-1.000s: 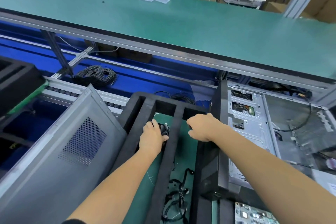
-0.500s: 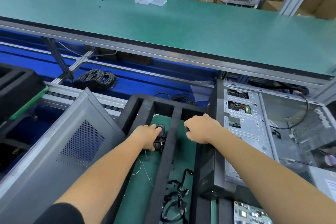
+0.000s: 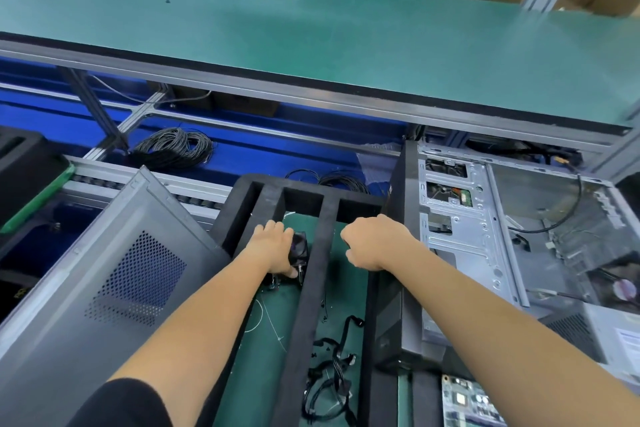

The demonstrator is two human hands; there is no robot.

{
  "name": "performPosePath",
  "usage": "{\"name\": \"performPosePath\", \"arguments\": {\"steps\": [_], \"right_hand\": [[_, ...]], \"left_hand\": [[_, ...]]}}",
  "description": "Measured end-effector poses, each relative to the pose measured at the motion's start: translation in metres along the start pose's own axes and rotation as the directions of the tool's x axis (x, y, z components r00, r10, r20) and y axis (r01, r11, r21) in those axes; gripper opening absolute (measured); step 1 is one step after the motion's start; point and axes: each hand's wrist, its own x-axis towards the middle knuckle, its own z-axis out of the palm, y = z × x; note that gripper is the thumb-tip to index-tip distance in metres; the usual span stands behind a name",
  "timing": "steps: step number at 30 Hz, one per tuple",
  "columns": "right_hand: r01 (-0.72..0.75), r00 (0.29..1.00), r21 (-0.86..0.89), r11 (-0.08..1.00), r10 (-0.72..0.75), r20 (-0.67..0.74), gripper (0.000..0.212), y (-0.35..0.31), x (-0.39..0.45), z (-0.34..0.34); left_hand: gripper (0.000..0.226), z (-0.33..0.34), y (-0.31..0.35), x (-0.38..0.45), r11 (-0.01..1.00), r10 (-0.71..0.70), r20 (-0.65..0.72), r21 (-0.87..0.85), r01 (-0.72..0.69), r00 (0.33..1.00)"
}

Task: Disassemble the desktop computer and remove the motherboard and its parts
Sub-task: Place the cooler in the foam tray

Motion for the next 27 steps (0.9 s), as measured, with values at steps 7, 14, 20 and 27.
{"name": "performPosePath", "arguments": {"steps": [7,14,20,27], "right_hand": [[-0.004,1.000,0.020,1.000,0.005,-0.028,0.012,0.002,0.003,0.002],[0.022,0.999,-0.014,1.000,-0.023,-0.048,0.012,0.000,0.004,0.002],[0.017,0.997,-0.047,0.999,-0.021,-0.079,0.016,-0.001,0.002,0.004],[0.000,0.991,-0.063,0.998,-0.008,-0.135,0.012,-0.005,0.001,0.001]], "left_hand": [[0.061,-0.006,0.007,0.019,0.994,-0.023,0.111,-0.103,0.035,0.994],[0.043,-0.009,0.004,0.012,0.989,0.145,-0.140,0.054,-0.138,0.980],[0.058,0.004,0.010,0.011,0.995,0.094,-0.054,0.017,-0.093,0.994],[0.015,-0.035,0.021,-0.034,0.823,-0.030,-0.246,-0.556,-0.116,0.969]]}}
